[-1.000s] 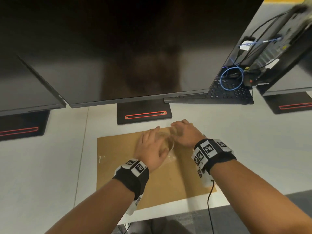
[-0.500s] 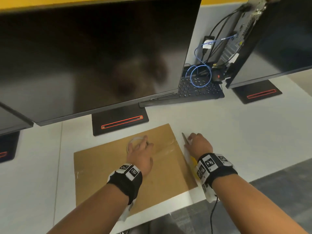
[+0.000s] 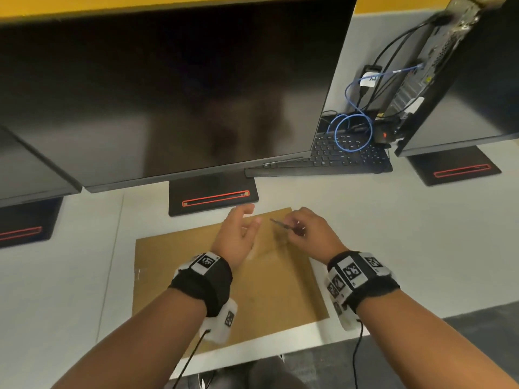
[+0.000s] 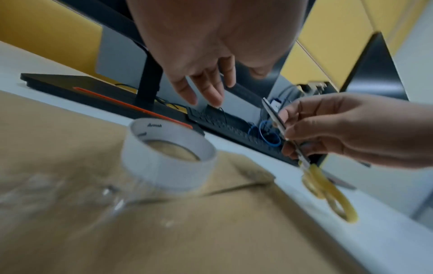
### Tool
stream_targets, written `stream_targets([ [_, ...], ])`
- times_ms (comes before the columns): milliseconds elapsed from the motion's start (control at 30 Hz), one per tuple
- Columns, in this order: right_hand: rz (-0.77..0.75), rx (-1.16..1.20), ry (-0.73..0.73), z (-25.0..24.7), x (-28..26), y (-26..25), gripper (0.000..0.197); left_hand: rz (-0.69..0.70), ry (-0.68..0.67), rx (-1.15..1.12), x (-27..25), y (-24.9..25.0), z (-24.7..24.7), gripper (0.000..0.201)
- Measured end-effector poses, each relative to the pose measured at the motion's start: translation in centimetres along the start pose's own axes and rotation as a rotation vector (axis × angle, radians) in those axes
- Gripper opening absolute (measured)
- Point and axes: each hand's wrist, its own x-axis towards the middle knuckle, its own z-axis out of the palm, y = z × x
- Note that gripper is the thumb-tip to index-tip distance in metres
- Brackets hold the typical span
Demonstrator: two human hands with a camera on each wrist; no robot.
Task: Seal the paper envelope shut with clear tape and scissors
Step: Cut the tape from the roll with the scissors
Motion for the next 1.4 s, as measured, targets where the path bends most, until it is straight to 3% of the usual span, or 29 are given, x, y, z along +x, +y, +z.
stream_targets([
  [233, -0.205, 0.011, -0.078, 2.6, 0.8, -3.5, 0.016, -0.211, -0.039, -0.299, 0.1, 0.3, -2.3, 0.005],
  [400, -0.280, -0.106, -0.086, 3.4, 0.8, -3.8, 0.028, -0.241, 0.116, -0.345, -0.9, -0.9, -3.5, 0.009],
  [533, -0.251, -0.207, -0.079, 3.0, 0.3, -1.9, 0.041, -0.273, 0.275, -0.431, -0.9, -1.8, -4.9, 0.012],
  [633, -0.237, -0.251, -0.122, 3.0, -0.1, -0.7, 0.049, -0.287, 0.308, -0.496, -0.7, -2.3, -5.3, 0.017],
  [833, -0.232, -0.376, -0.088, 2.6, -0.1, 0.0, 0.044, -0.285, 0.263, -0.491, -0.4, -2.2, -4.6, 0.014],
  [967, -0.308, -0.328, -0.057, 1.8, -0.4, 0.7, 0.037, -0.282, 0.257, -0.458, 0.0, -2.3, -4.4, 0.016],
  [1133, -0.181, -0.394, -0.187, 1.7, -0.4, 0.7, 0.036, -0.270, 0.183, -0.443, 0.0, -2.2, -3.8, 0.017],
  [1300, -0.123, -0.428, -0.304, 2.1, -0.5, 0.8, 0.052, -0.262, 0.073, -0.429, 0.0, -1.9, -3.6, 0.004],
  [1400, -0.103, -0.317, -0.440, 1.4, -0.9, 1.1, 0.047, -0.280, 0.122, -0.214, 0.8, -2.6, -3.1, 0.023],
])
